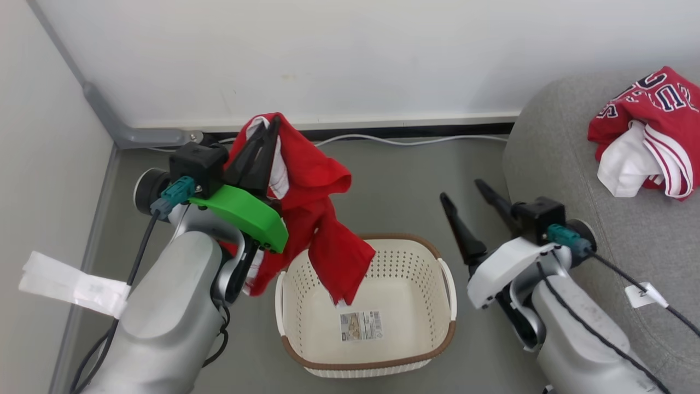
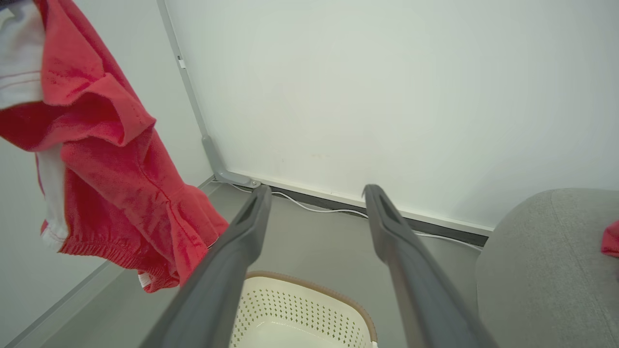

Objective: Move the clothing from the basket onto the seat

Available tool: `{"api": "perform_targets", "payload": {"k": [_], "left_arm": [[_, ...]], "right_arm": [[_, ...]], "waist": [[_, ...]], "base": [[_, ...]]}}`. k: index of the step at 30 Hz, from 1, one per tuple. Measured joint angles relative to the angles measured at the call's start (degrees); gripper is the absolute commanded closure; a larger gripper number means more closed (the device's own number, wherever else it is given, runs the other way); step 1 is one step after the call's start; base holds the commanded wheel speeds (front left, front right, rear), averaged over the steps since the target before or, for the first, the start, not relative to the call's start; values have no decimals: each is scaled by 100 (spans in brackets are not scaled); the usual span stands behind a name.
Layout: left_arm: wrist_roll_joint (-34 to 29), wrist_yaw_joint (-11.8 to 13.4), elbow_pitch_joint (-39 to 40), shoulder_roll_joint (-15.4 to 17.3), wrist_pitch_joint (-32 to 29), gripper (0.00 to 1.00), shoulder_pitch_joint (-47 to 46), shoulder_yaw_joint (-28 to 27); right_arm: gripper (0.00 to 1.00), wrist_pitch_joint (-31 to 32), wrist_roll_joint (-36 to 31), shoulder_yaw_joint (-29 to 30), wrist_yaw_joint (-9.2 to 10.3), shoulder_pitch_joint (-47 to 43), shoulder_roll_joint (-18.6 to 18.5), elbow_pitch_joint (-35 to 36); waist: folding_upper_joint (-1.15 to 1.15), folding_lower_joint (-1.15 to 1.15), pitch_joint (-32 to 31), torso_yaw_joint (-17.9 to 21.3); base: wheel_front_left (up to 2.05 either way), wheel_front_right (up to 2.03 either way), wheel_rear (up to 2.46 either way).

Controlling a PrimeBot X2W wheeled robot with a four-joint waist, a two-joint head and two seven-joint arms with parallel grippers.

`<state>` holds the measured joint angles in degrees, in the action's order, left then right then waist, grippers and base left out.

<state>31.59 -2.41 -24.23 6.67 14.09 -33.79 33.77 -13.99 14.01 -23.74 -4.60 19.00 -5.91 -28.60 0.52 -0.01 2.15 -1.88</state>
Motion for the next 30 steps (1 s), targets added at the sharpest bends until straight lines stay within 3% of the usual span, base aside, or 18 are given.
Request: {"api": "perform_targets", "payload": {"k": [10, 30], "left_arm": [[-1, -1, 374, -52, -231, 100, -1, 193], [-10, 43, 1140, -121, -699, 100, -4, 463]], "right_arm": [[0, 196, -123, -735, -193, -43, 118, -216], [0, 244, -299, -1608, -246, 371, 230, -1189]], "waist": [[0, 0, -224, -254], [0, 0, -317, -612]], "base": [[0, 0, 0], [0, 0, 0]]}}
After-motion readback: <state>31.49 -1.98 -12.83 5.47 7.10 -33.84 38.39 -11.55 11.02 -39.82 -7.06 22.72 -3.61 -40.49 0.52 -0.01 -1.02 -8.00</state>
